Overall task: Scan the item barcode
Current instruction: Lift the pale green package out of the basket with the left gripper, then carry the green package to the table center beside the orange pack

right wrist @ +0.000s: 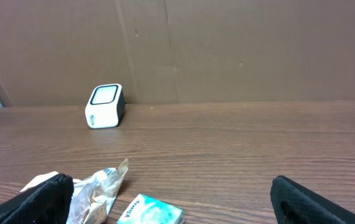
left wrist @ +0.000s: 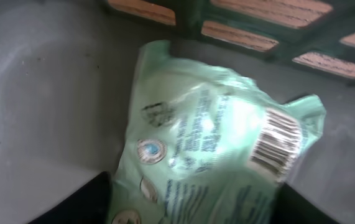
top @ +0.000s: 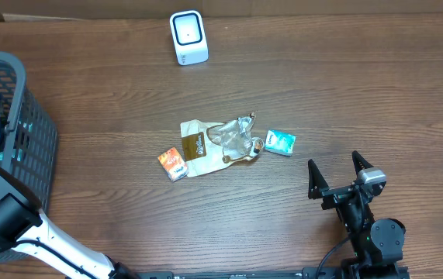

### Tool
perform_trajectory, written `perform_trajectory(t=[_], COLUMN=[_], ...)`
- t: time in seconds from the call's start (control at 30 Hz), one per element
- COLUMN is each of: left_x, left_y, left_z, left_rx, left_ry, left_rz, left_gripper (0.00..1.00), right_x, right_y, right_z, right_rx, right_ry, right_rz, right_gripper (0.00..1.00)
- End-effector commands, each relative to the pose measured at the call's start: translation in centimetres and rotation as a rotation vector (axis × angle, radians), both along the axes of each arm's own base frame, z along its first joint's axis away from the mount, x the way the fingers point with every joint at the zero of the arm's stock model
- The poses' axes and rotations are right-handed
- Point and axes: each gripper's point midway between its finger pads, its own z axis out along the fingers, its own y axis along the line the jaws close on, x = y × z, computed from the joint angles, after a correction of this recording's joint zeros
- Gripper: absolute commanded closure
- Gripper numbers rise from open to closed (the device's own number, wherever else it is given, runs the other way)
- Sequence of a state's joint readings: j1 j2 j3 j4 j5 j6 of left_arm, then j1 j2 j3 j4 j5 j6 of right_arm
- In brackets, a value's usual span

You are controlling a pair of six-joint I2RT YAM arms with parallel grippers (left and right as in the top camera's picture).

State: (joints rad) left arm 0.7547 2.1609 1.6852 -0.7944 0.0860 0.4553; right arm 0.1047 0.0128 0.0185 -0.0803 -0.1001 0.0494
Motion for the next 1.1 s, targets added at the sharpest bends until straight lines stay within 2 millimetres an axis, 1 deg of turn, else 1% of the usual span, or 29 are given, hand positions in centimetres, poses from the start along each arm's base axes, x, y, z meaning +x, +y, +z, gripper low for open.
perform_trajectory(t=[0.0,0.07,0.1,0.13,0.23,0.33,0.37,0.47,0.57,0.63,0.77,0.83,0.93,1.0,1.07], left_x=[-0.1,-0.3,-0.4,-0.5,-1.1,-1.9,-2.1,-2.0,-1.8,-1.7,-2.1,-2.8,-4.1,-5.0,-5.3], left_y=[-0.8,-1.0,-1.1,-1.2,-1.3,-0.8,-0.7,-0.6,-0.4,-0.2,-0.4,-1.0,-2.3,-3.4,-5.2], left_z=[-0.9,-0.9,-1.0,-1.0,-1.1,-0.7,-0.4,1.2,4.2,6.9,13.1,16.6,21.2,23.8,26.0], left_rx=[-0.022,-0.03,-0.034,-0.04,-0.044,-0.026,-0.023,-0.018,0.009,0.036,0.091,0.11,0.136,0.136,0.099], left_ry=[0.017,0.025,0.029,0.036,0.061,0.089,0.091,0.066,0.005,-0.049,-0.179,-0.25,-0.344,-0.403,-0.477], left_rz=[-0.03,-0.029,-0.029,-0.029,-0.004,0.085,0.11,0.157,0.21,0.255,0.348,0.393,0.435,0.459,0.449], left_gripper=[0.65,0.84,0.92,0.96,0.96,0.96,0.96,0.96,0.96,0.96,0.96,0.96,0.96,0.96,0.96], right_x=[0.0,0.0,0.0,0.0,0.0,0.0,0.0,0.0,0.0,0.0,0.0,0.0,0.0,0.0,0.0], right_y=[-0.1,-0.1,-0.1,-0.1,-0.1,-0.1,-0.1,-0.1,-0.1,-0.1,-0.1,-0.1,-0.1,-0.1,-0.1], right_z=[-0.2,-0.2,-0.2,-0.2,-0.2,-0.2,-0.2,-0.2,-0.2,-0.2,-0.2,-0.2,-0.2,-0.2,-0.2], right_rx=[0.002,0.002,0.002,0.002,0.002,0.002,0.002,0.002,0.002,0.002,0.002,0.002,0.002,0.002,0.002], right_ry=[-0.003,-0.003,-0.003,-0.003,-0.003,-0.003,-0.003,-0.003,-0.003,-0.003,-0.003,-0.003,-0.003,-0.003,-0.003], right_rz=[-0.006,-0.006,-0.006,-0.006,-0.005,-0.005,-0.006,-0.006,-0.006,-0.005,-0.006,-0.006,-0.006,-0.006,-0.006], right_gripper=[0.0,0.0,0.0,0.0,0.0,0.0,0.0,0.0,0.0,0.0,0.0,0.0,0.0,0.0,0.0])
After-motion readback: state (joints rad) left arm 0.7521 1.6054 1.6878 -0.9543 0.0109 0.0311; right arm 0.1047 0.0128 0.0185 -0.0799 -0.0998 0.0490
